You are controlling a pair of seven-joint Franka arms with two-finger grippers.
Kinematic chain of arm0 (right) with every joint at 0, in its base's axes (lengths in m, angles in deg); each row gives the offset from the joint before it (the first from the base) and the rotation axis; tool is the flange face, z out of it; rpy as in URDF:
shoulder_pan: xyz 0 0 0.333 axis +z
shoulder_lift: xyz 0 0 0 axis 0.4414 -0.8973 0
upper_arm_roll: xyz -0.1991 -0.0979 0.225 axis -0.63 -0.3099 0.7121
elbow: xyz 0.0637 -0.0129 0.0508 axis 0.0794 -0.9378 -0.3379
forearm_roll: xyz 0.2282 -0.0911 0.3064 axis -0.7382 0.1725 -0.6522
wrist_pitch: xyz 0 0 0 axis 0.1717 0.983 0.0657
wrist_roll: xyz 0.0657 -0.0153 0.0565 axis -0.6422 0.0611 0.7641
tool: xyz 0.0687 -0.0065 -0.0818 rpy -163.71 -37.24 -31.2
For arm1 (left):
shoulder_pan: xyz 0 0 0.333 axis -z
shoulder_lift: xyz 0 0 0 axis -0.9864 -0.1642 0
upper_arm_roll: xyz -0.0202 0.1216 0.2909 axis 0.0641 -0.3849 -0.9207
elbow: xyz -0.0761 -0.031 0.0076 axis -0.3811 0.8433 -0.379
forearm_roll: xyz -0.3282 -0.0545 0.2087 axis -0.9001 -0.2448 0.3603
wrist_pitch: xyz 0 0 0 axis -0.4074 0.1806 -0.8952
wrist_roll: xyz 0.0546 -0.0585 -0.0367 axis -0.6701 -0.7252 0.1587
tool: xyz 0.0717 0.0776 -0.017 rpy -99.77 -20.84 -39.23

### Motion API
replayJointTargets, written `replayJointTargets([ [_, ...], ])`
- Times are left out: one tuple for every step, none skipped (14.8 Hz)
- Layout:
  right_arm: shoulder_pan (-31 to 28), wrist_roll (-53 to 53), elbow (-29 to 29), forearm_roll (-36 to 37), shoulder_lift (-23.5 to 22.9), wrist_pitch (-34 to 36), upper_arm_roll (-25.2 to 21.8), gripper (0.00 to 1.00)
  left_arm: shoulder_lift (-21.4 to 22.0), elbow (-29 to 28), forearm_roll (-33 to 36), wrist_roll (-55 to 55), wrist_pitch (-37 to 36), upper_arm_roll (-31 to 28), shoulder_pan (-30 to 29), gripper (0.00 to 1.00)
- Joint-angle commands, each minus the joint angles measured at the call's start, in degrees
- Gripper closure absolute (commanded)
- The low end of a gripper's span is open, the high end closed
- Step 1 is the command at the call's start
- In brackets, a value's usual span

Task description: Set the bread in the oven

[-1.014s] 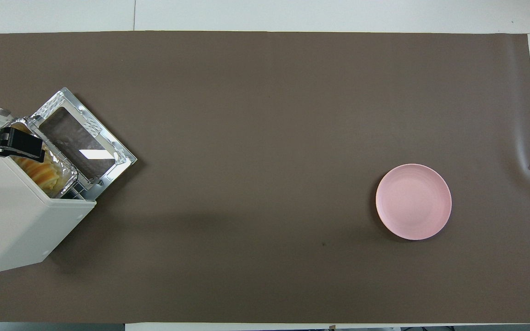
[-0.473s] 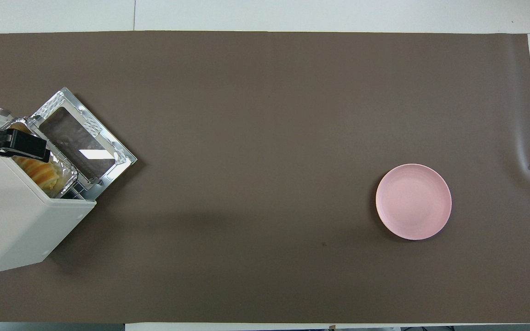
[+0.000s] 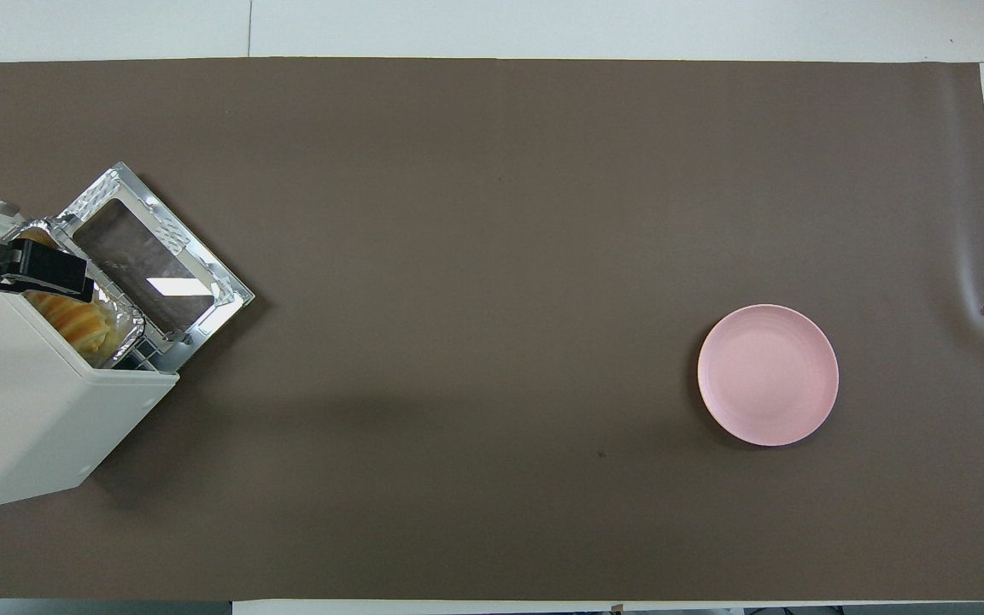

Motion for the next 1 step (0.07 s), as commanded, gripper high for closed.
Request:
replayJointTargets([
  [-0.6, -0.1, -0.6, 0.4, 0.8, 0.6, 0.6, 0.00, 1.6, -1.7, -1.1, 1.0, 1.2, 0.7, -1.9, 0.00],
])
